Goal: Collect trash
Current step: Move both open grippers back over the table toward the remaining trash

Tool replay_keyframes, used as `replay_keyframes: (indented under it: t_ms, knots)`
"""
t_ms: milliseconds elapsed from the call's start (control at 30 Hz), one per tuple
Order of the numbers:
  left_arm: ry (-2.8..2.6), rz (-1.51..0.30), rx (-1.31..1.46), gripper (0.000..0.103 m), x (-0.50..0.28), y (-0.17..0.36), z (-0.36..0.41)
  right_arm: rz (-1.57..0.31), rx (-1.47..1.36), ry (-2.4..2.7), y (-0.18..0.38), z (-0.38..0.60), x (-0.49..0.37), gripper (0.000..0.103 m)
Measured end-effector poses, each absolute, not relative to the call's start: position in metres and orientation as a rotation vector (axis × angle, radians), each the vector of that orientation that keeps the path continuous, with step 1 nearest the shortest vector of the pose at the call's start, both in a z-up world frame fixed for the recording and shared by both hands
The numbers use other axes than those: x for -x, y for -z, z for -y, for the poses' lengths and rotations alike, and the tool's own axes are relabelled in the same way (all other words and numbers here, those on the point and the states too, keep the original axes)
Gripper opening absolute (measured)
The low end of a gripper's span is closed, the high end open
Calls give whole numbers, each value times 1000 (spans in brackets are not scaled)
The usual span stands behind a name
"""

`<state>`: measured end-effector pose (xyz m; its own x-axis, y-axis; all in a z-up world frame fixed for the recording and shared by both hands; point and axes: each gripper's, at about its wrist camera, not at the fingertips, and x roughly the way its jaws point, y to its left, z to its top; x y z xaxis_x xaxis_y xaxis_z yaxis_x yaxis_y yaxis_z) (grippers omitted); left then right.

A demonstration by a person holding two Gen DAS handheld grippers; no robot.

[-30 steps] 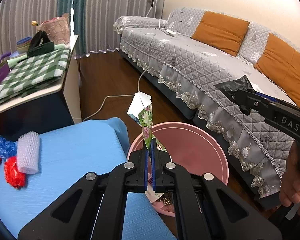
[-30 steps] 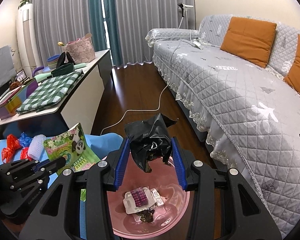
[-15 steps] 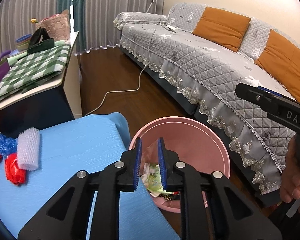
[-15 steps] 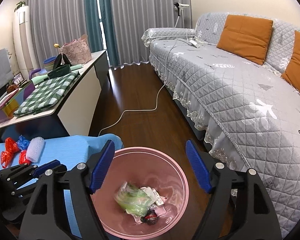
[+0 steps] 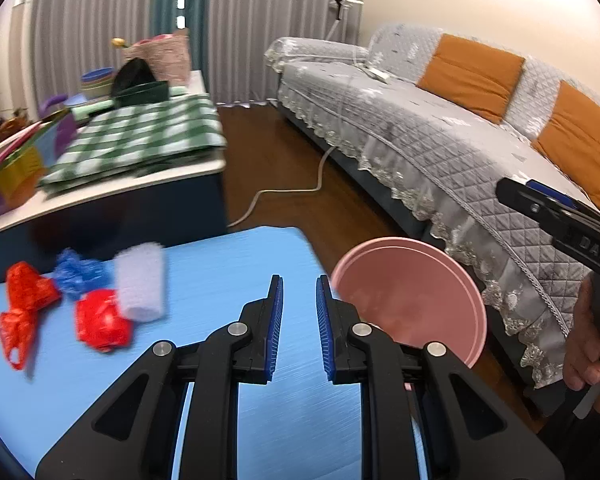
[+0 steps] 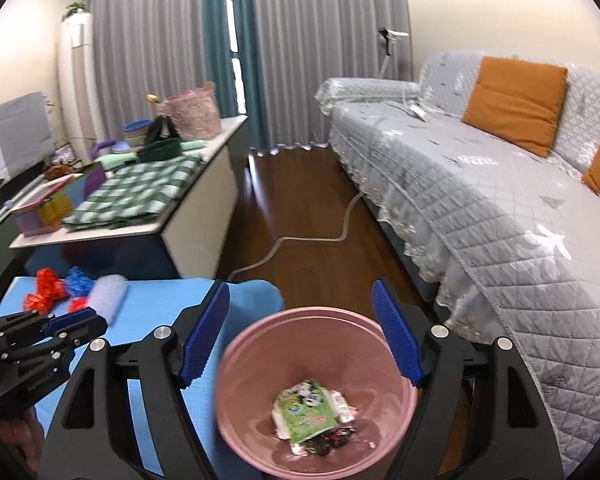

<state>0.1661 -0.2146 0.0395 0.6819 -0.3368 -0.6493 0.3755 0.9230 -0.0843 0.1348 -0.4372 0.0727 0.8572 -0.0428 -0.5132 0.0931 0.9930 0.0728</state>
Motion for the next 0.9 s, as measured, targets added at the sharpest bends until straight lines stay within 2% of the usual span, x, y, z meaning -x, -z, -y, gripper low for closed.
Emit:
replay_keyframes:
  t_ms: [433,533,700,767,900]
  knots:
    - [245,-658,-17,18,-157,-62,100,-494,-117,-66,-80,379,-124,70]
    - [218,-650,-3,17,-158,-67,74,-498,-127,-82,-79,372,-126,64]
    - [196,-634,5,17,-160,-78,39,-506,-117,-109,-76,354,-128,43]
    - [180,-625,18,18,-162,-81,24,-506,-104,-116,-74,347,-129,38]
    - [135,-612,85,17,-161,-74,-5,-506,-82,-133,-69,333,-129,36]
